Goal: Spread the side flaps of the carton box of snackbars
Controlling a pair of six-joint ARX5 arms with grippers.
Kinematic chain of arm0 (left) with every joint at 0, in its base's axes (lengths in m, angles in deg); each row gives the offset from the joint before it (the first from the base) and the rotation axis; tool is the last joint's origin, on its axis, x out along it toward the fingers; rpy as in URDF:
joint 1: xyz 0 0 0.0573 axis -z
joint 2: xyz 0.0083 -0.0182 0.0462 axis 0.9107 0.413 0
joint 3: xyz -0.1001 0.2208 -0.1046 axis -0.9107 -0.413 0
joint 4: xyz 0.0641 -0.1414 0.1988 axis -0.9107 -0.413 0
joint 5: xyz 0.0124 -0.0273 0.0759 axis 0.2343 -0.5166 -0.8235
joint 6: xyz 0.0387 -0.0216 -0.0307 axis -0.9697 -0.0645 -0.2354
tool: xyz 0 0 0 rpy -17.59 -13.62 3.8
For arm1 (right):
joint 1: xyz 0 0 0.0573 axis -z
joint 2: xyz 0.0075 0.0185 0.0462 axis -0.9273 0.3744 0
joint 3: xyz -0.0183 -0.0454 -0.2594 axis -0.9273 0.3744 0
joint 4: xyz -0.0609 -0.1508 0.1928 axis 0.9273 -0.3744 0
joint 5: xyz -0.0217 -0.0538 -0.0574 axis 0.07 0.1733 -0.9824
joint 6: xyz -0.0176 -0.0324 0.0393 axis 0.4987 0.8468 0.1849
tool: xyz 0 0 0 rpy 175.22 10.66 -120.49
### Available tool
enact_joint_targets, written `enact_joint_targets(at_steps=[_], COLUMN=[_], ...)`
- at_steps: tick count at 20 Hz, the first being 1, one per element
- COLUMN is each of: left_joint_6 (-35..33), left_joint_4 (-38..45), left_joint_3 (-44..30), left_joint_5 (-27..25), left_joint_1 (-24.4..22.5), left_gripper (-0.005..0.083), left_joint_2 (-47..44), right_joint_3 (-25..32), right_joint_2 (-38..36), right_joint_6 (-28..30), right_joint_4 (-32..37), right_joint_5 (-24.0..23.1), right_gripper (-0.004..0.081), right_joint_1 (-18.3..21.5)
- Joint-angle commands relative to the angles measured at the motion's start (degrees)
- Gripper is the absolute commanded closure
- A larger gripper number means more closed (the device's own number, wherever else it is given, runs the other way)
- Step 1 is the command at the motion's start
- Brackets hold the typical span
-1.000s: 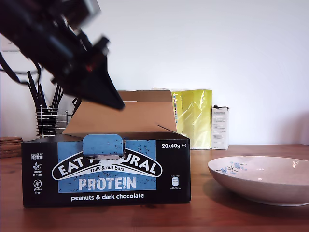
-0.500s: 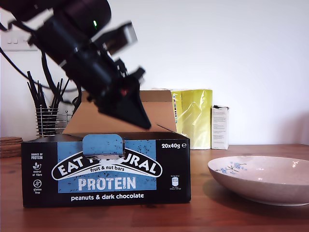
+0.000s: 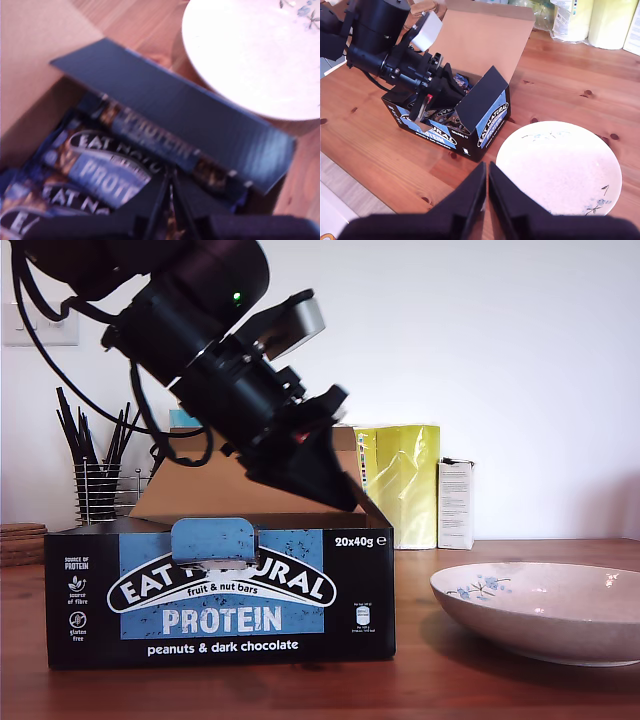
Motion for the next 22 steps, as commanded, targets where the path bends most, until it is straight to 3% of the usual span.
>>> enact_joint_targets(at_steps=[1, 6, 22], left_joint_6=[0.4, 1.9, 3.3], left_joint_4=[2.2, 8.1, 14.2], left_joint_3=[-0.2, -0.2, -0.2], left_joint_5=[0.1, -0.1, -1.3], left_joint_1=[0.8, 3.2, 6.3], left_gripper=[0.0797, 0.0797, 0.0798], left_joint_2=[0.8, 0.8, 8.1], right_joint_3=[-0.9, -0.9, -0.9], right_joint_2=[0.2, 0.2, 0.2], right_joint_6=[0.2, 0.2, 1.3], right_joint_4=[0.2, 0.2, -0.2], right_joint_5=[0.4, 0.5, 0.9], right_gripper=[0.0783, 0.0783, 0.0783], right_joint_1=[0.0, 0.0, 0.0])
